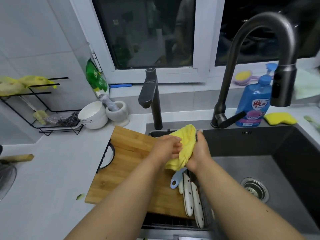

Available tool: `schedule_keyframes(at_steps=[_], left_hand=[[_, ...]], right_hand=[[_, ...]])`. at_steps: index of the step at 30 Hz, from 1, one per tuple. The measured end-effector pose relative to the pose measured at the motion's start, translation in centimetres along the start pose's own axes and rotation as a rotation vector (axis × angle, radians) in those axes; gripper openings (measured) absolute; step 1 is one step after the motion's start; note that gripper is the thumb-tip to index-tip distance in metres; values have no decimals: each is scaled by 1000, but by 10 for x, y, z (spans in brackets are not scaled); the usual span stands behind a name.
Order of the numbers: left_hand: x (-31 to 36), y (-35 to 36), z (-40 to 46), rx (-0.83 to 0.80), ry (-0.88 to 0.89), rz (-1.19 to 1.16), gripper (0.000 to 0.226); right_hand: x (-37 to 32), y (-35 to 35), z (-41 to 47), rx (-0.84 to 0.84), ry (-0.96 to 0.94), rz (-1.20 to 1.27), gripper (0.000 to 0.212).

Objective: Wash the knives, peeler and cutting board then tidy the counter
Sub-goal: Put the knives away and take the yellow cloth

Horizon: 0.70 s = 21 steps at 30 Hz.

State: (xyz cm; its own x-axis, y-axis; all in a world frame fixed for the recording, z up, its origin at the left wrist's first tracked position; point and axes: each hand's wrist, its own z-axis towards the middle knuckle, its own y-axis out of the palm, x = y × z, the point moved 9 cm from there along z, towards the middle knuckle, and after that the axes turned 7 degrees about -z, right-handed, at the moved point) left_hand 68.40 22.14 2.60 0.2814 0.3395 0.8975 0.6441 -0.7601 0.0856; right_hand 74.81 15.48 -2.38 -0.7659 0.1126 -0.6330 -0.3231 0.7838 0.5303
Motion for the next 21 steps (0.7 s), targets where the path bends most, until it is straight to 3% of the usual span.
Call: schedule_keyframes(at_steps=[3,5,13,16,21], left_hand=[[-13,-11,1,152,-123,-30,15],[-34,-11,-2,169,-224,32,24],[-133,16,-21,-57,-704,147,72],[-143,18,-20,-19,-701,221,76],[-128,26,-28,76,-614,117,48]], right_hand=[[-13,-17,0,83,-56,45,69],[-22,-29,-1,124,-108,76,68],[-41,-58,-2,180,-216,138,58],[-41,-65,-2,186,-218,141,60],[-46,-72,-5,175,-236,147,55]])
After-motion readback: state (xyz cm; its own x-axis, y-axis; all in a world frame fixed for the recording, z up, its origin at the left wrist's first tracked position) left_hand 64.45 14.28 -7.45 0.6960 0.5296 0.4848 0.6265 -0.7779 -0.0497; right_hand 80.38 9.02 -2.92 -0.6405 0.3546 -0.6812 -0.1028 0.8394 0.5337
